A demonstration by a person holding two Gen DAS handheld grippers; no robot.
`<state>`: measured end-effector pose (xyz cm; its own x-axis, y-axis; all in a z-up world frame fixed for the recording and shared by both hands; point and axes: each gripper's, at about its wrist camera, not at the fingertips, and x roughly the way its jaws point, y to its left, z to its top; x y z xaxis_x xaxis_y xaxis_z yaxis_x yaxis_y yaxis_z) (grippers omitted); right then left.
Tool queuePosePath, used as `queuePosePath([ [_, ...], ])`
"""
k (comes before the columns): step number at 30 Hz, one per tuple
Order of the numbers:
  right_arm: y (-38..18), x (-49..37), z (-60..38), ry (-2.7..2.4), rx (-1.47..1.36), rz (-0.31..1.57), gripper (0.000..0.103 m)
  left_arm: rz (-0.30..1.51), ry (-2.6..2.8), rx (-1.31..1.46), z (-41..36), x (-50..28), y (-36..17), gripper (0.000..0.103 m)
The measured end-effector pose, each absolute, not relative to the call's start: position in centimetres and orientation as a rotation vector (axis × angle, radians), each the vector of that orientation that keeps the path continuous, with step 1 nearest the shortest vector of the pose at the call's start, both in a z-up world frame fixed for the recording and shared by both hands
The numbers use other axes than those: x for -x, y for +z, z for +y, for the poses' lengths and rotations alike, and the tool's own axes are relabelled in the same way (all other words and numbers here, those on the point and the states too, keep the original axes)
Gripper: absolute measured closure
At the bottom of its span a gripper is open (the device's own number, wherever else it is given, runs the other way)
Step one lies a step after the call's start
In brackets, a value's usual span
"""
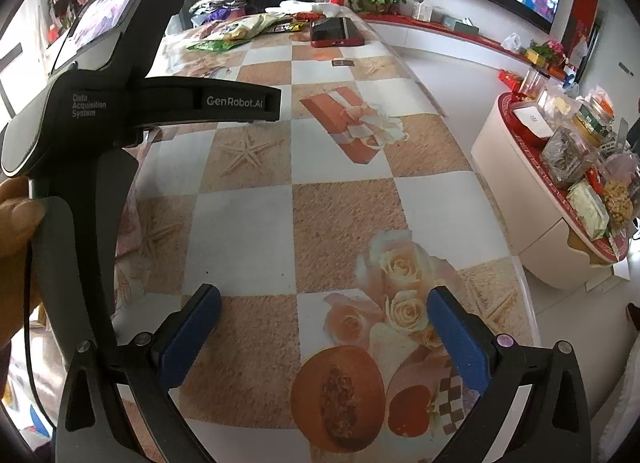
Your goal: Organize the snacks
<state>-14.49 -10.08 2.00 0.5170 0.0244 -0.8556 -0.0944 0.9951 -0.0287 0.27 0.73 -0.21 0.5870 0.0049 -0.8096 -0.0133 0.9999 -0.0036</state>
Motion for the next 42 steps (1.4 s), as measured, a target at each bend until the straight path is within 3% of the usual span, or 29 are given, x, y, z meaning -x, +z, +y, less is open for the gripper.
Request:
queuePosePath([
  [9, 2.0, 14.0, -10.0, 0.069, 0.069, 1.050, 0.000, 0.948, -0.039, -0.050, 1.2, 0.0, 0.7, 0.000],
  [15, 2.0, 14.4, -10.0, 0.070, 0.073, 1.032, 0.000, 0.813, -0.174, 0.008, 3.3, 5.0, 8.6, 0.000],
  [19, 2.0, 14.5, -10.0, 0.076, 0.078, 1.027, 0.000, 0.771, -0.156, 0.003, 8.3, 9.1, 10.9, 0.000],
  [26, 2.0, 14.9, -9.9, 0.070, 0.074, 0.993, 0.000, 0.913, -0.065, 0.285, 20.0, 14.9, 6.7, 0.000],
  [34, 2.0, 15.1, -9.8, 0.053, 0.067, 0.991, 0.000, 1.003, -0.030, 0.228, 21.5, 17.6, 1.7, 0.000],
  [42, 2.0, 15.5, -9.8, 0.039, 0.059, 0.977, 0.000, 1.015, 0.032, 0.217, 22.9, 16.1, 1.3, 0.000],
])
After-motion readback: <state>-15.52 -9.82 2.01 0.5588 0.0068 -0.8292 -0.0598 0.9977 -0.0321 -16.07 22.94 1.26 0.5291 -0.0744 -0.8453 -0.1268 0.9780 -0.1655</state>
